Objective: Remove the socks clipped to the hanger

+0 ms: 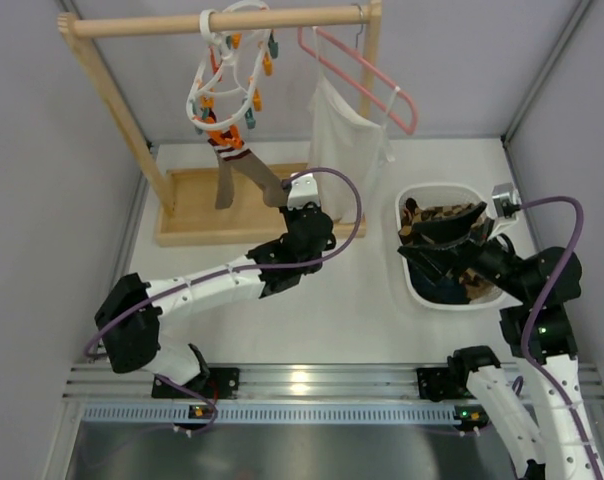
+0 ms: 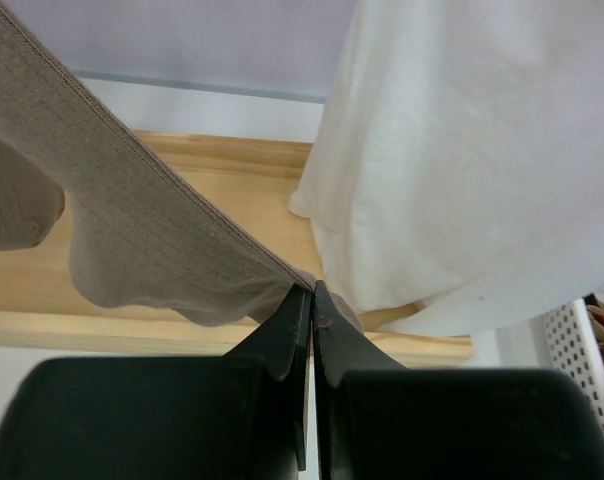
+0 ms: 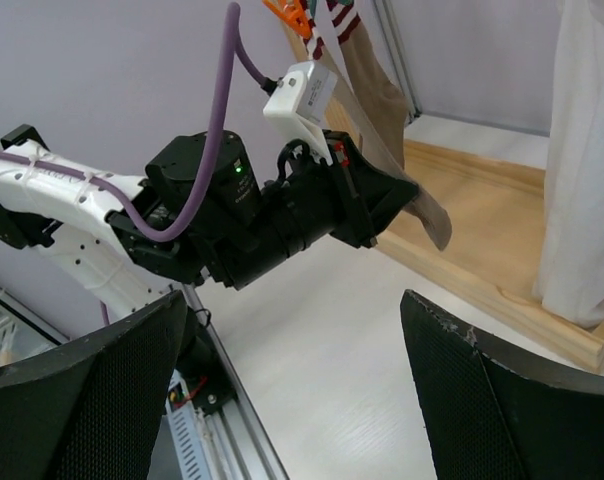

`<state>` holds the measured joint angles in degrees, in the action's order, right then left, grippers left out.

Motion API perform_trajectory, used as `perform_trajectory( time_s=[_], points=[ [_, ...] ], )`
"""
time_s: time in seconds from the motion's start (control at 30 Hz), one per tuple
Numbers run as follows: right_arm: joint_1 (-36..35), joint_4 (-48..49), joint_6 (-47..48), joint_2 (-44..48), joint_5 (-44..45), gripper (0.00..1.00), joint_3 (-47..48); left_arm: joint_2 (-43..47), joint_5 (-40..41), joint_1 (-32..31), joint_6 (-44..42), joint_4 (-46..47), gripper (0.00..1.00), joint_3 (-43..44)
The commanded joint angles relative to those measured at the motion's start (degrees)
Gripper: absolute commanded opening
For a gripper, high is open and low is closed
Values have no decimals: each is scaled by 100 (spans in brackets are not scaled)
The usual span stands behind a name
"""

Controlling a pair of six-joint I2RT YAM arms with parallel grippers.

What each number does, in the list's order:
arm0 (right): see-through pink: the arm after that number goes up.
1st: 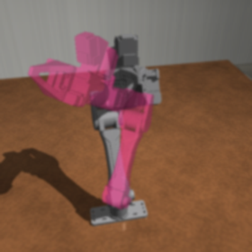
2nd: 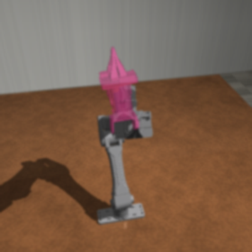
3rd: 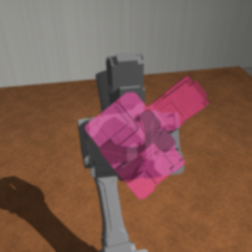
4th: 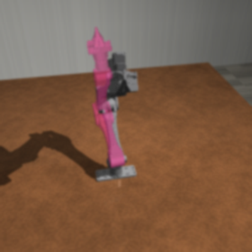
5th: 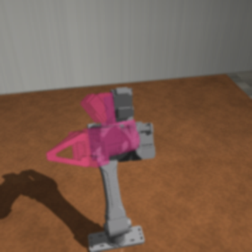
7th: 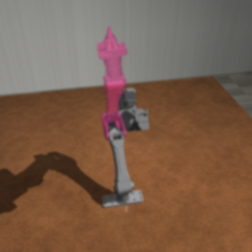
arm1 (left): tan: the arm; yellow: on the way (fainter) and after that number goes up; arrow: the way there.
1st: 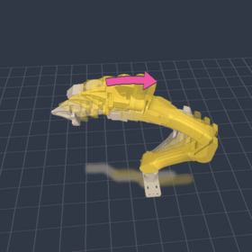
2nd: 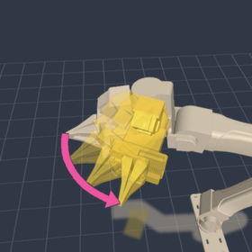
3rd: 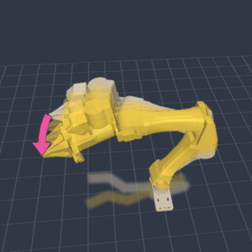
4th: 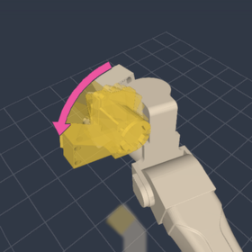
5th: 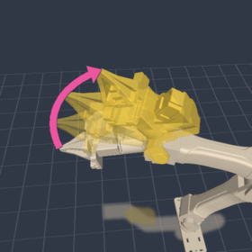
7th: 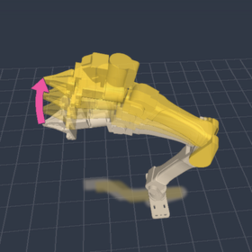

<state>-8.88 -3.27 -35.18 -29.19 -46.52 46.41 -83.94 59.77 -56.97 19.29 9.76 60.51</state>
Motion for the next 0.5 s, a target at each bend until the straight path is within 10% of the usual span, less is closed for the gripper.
perform_trajectory(
  time_s=[0.0, 0.47],
  points=[
    [-70, -191, 292, 71, 73, 84, 499, -245, 193, -183, -180, 219, 0, 408],
    [-61, -543, 714, -727, 574, 84, 1571, -1080, 325, -368, -873, 228, 0, 1261]
  ],
)
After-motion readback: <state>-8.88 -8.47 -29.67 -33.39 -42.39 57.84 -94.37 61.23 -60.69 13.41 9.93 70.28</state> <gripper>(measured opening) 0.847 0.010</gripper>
